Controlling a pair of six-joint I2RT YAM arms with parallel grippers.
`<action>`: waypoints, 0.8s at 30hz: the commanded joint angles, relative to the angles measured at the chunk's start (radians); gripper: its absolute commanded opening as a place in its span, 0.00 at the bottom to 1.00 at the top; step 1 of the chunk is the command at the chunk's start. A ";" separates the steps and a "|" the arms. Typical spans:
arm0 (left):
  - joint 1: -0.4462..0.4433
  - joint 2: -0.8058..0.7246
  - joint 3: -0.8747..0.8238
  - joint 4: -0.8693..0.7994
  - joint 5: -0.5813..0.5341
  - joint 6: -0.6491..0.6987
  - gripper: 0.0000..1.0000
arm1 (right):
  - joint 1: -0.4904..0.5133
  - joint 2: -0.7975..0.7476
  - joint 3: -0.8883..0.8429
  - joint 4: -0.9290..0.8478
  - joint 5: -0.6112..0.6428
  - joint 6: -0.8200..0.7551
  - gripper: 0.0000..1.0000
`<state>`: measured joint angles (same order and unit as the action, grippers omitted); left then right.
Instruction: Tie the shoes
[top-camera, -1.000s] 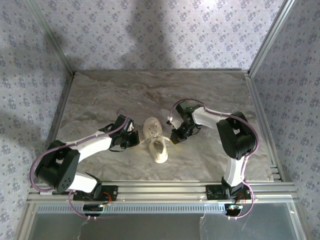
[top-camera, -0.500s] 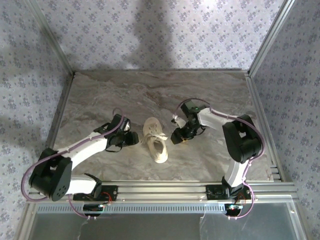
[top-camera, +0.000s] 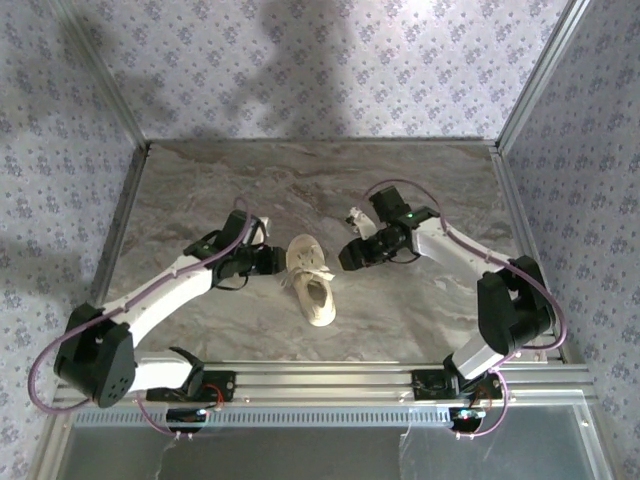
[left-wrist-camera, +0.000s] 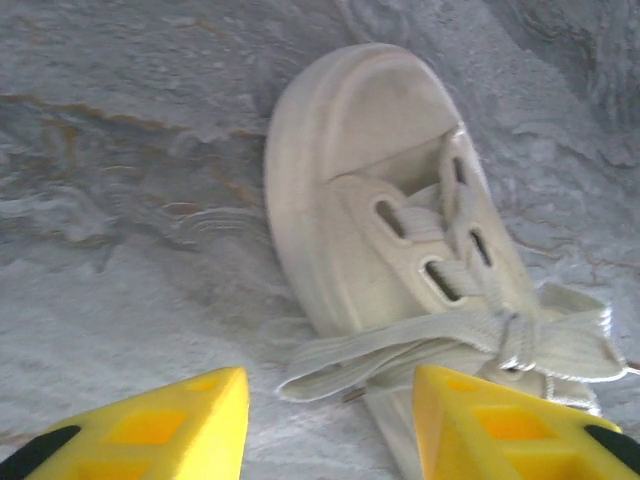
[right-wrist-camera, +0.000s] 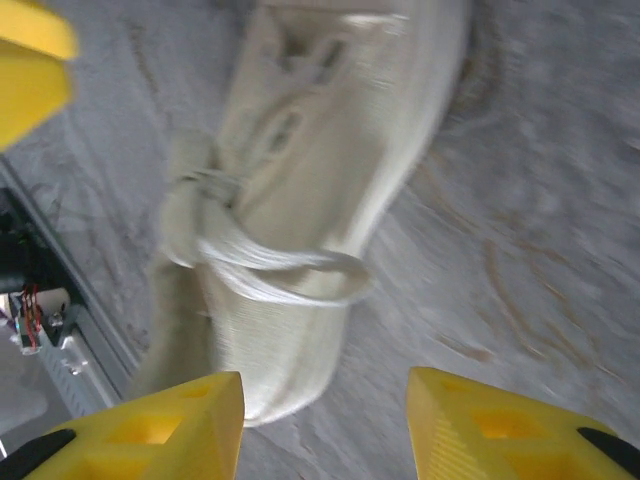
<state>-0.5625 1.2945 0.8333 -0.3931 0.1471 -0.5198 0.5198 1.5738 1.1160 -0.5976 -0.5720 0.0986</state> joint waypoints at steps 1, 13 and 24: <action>-0.015 0.071 0.068 0.033 0.070 0.014 0.43 | 0.052 0.046 0.064 0.026 0.003 0.046 0.47; -0.048 0.200 0.107 0.105 0.143 -0.042 0.41 | 0.122 0.136 0.140 -0.035 0.031 0.028 0.45; -0.070 0.237 0.115 0.117 0.158 -0.058 0.41 | 0.178 0.142 0.163 -0.081 0.123 0.021 0.43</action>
<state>-0.6228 1.5120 0.9176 -0.2874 0.2813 -0.5663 0.6899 1.7092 1.2423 -0.6327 -0.4858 0.1242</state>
